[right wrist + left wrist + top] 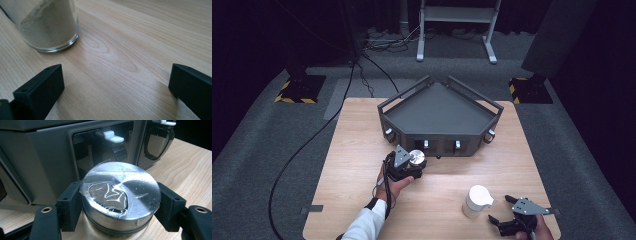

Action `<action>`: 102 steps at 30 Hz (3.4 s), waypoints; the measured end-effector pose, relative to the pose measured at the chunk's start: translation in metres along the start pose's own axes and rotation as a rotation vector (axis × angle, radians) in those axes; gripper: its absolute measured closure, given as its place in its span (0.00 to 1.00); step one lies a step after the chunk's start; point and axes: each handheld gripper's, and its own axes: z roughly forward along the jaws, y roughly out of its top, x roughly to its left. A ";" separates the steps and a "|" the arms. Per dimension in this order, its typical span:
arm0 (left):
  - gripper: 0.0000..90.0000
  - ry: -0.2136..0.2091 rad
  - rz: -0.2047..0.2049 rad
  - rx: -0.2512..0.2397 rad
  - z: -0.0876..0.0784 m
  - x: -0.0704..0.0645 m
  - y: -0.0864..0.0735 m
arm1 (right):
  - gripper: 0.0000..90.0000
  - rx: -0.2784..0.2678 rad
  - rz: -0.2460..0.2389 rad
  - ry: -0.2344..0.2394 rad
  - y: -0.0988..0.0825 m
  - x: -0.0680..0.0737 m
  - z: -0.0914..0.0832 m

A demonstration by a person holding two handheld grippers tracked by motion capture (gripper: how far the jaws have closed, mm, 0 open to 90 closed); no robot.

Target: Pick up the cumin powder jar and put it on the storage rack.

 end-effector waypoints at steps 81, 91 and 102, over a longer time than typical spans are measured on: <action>0.36 -0.024 0.030 0.020 -0.038 0.007 0.161 | 0.00 -0.001 0.002 0.001 0.000 0.000 0.000; 0.36 -0.018 0.048 0.016 -0.032 0.011 0.180 | 0.00 -0.001 0.001 0.001 0.000 0.000 0.000; 0.36 0.001 0.074 -0.004 -0.008 0.018 0.191 | 0.00 -0.001 -0.001 0.000 0.000 0.000 0.000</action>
